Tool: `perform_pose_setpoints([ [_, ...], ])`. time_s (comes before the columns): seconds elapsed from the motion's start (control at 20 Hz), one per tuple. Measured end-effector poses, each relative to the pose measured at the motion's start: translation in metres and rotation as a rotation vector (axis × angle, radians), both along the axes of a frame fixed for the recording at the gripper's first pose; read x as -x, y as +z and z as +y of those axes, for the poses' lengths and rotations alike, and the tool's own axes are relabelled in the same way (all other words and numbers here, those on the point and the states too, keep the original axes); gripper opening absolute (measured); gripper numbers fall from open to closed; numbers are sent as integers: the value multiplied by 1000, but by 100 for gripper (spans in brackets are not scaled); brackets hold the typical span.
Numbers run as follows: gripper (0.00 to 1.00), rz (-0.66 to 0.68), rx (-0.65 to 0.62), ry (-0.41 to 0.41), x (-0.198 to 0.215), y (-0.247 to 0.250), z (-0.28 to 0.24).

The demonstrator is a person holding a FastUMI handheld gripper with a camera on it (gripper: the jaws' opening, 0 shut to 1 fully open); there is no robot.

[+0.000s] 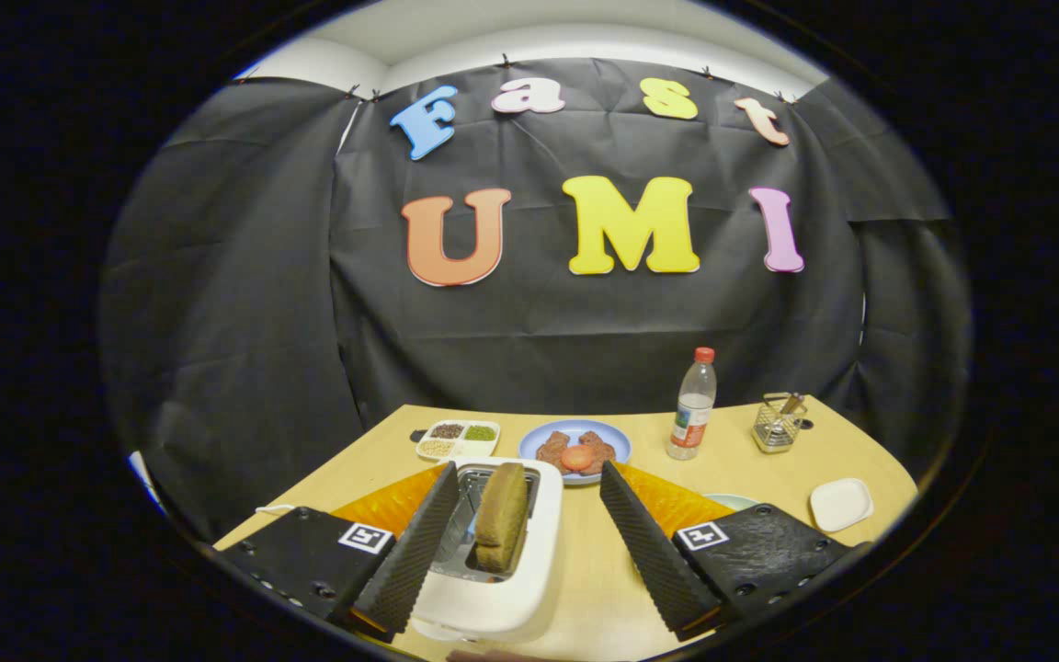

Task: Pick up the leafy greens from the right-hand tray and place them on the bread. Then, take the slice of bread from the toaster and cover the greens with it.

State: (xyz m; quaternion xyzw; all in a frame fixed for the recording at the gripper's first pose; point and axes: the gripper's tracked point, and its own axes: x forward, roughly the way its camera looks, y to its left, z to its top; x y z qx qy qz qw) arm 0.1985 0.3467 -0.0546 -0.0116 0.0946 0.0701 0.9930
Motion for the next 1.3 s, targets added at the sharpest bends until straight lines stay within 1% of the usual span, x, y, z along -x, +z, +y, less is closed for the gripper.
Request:
perform_pose_setpoints([
  [0.2,96,40,20,-43,-20,-15,12],
  [0.3,92,71,18,-60,-27,-22,13],
  [0.35,89,88,25,-75,-31,-28,12],
  [0.45,86,118,17,-101,-36,-35,9],
  [0.5,83,138,-2,-95,-36,-39,11],
  [0.6,65,174,-35,-74,-37,-45,20],
  [0.65,56,187,-26,-81,-38,-48,18],
  [0.75,34,198,0,-116,-40,-51,14],
  [0.85,31,219,-7,-109,-39,-58,19],
  [0.95,31,218,-1,-110,-43,-58,18],
  [1.05,18,203,-3,-105,-39,-56,18],
  [1.2,18,187,17,-104,-38,-54,22],
  [1.25,14,180,31,-101,-38,-55,24],
  [1.3,14,175,38,-100,-38,-55,24],
])
